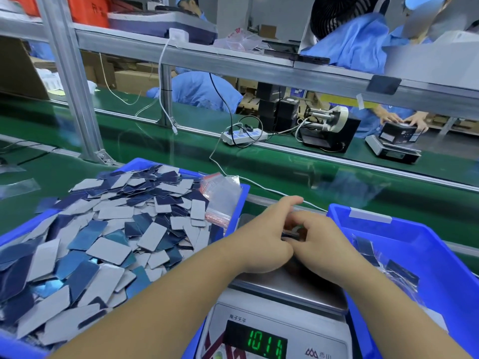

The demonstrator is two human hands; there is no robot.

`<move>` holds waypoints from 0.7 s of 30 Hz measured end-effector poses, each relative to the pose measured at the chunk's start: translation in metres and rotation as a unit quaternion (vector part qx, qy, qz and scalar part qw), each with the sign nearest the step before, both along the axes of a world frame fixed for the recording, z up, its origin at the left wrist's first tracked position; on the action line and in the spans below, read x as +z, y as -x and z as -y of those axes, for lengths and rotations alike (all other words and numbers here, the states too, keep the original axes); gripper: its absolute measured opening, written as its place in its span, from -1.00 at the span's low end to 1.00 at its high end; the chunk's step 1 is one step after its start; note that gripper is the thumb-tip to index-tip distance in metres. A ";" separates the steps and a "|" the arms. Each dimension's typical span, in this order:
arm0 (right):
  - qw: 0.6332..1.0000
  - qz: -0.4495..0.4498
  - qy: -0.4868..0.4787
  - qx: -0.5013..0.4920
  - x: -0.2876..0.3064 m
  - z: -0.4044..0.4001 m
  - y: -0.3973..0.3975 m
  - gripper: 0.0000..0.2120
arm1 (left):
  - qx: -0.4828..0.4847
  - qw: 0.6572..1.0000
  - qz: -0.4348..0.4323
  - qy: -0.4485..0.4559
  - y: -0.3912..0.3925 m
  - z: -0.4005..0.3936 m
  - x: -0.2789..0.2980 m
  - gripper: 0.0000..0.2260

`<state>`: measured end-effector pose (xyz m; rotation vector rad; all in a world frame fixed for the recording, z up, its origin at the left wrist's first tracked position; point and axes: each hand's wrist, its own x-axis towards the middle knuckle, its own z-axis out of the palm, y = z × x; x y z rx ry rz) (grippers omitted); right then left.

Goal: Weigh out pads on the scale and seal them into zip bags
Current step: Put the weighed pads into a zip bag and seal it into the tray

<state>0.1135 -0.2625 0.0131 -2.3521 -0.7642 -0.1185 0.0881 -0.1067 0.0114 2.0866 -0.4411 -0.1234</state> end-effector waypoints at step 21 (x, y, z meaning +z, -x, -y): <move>0.996 -0.013 0.078 -0.037 -0.001 0.006 -0.001 -0.75 | 0.393 0.853 -0.017 -0.342 -0.056 -0.089 -0.034 -0.73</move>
